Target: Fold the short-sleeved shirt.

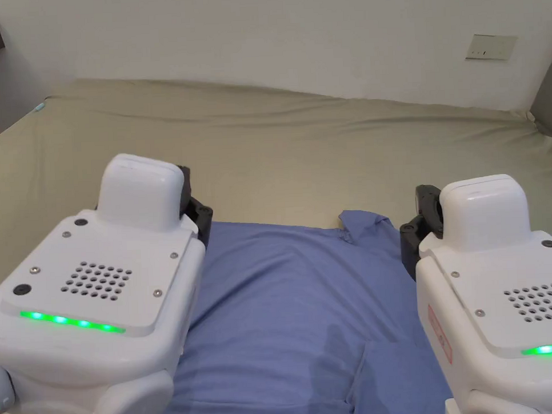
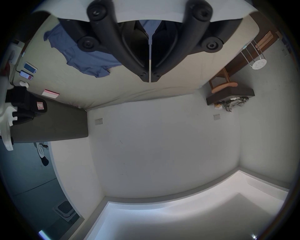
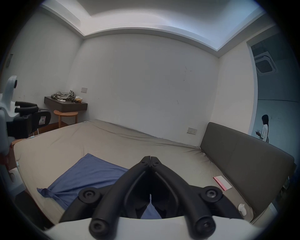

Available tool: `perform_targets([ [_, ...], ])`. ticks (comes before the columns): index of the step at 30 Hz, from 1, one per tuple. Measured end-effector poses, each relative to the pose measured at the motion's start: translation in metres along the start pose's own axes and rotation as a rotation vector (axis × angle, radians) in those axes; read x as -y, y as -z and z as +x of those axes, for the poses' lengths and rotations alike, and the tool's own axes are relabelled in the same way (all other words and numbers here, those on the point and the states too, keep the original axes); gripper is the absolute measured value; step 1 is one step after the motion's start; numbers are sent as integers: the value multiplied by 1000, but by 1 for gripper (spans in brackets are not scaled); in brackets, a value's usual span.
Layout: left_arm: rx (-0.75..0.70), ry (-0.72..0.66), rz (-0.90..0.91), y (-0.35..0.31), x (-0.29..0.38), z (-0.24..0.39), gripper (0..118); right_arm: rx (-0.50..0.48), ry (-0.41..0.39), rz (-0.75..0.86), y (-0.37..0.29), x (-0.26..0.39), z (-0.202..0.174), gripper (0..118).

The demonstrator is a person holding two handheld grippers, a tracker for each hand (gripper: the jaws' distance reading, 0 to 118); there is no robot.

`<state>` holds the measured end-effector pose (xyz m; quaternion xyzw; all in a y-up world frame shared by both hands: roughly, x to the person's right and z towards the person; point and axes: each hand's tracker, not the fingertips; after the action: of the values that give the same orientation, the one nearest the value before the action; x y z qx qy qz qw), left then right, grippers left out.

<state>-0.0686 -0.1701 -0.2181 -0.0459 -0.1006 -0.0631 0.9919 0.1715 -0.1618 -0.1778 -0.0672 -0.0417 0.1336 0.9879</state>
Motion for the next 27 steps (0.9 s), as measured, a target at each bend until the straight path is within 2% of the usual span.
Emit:
perform_targets([
  [4, -29, 0, -180, 10, 51, -16, 1, -5, 3, -47, 1, 15, 6, 0],
  [6, -46, -61, -281, 14, 79, -35, 2, -6, 15, -74, 3, 25, 13, 0],
  [7, -44, -94, -336, 16, 96, -49, 7, -6, 24, -87, 4, 30, 16, 0],
  [8, -45, -121, -384, 17, 112, -60, 20, -5, 29, -100, 5, 33, 18, 0],
  [9, -64, -133, -437, 17, 130, -68, 50, -3, 34, -114, 7, 38, 21, 0],
  [10, -102, -115, -490, 16, 149, -77, 75, 0, 38, -130, 6, 43, 22, 0],
  [11, -141, -104, -558, 15, 167, -85, 95, 1, 42, -142, 7, 47, 24, 0],
  [12, -171, -106, -610, 13, 185, -93, 107, 2, 44, -158, 8, 51, 27, 0],
  [13, -199, -105, -663, 11, 201, -98, 108, 4, 44, -174, 9, 56, 30, 0],
  [16, -247, -114, -810, 10, 240, -115, 108, 16, 33, -215, 14, 71, 39, 0],
  [18, -221, -109, -881, 10, 256, -113, 108, 25, 36, -248, 17, 79, 43, 0],
  [23, -235, -105, -921, 19, 279, -110, 106, 33, 59, -287, 22, 87, 49, 0],
  [24, -233, -116, -918, 21, 280, -110, 95, 37, 59, -291, 23, 88, 50, 0],
  [25, -224, -129, -913, 22, 280, -107, 72, 42, 58, -295, 25, 88, 52, 0],
  [27, -198, -133, -903, 25, 280, -104, 18, 48, 60, -300, 23, 89, 52, 0],
])
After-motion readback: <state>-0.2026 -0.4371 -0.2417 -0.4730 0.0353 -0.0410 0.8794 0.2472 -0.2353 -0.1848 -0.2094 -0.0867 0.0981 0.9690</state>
